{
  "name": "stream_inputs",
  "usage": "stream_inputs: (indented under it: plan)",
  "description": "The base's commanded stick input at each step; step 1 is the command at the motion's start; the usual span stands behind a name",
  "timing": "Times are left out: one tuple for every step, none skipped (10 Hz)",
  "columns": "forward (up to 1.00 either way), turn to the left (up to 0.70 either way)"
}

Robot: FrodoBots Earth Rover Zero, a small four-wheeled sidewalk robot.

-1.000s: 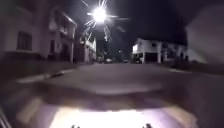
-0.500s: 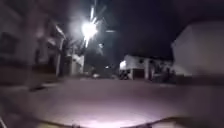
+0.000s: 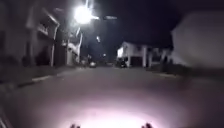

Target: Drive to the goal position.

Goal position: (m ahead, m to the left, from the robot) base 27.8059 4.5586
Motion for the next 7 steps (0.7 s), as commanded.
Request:
stream_inputs:
  plan:
    - [1.0, 0.0]
    - [1.0, 0.0]
    - [1.0, 0.0]
    - [1.0, 0.0]
    - [1.0, 0.0]
    - [1.0, 0.0]
    - [1.0, 0.0]
